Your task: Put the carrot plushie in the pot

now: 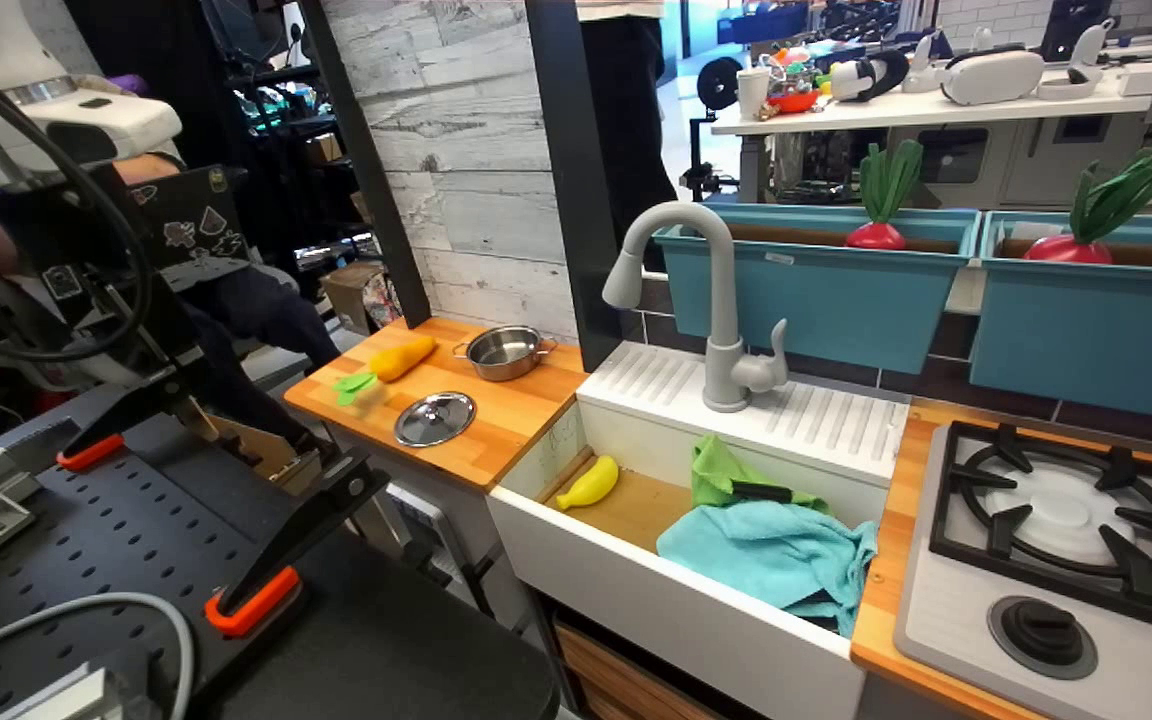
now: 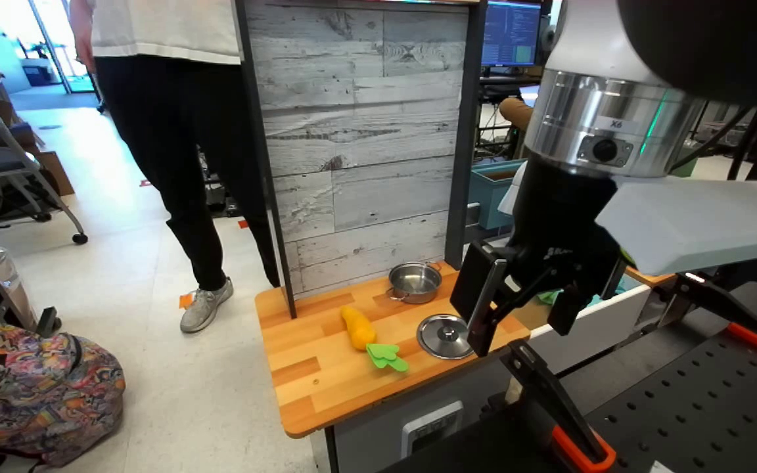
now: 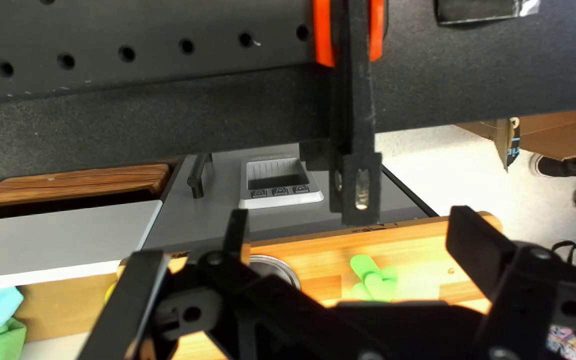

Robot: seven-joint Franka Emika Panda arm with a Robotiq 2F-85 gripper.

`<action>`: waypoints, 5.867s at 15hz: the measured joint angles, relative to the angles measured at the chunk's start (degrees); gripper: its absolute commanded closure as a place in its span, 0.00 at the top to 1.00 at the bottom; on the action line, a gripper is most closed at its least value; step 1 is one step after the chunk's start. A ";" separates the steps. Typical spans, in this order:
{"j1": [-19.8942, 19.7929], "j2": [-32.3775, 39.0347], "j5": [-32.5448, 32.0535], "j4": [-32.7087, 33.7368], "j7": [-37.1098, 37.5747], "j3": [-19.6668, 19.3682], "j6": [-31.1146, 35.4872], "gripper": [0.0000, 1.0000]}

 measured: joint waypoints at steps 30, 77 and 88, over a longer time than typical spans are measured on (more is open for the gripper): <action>3.05 22.96 -0.23 30.54 9.88 -6.83 -1.28 1.00; -6.56 33.57 -0.64 44.50 13.66 -7.55 0.15 0.03; -8.82 42.82 0.99 53.88 13.83 -5.94 0.73 0.03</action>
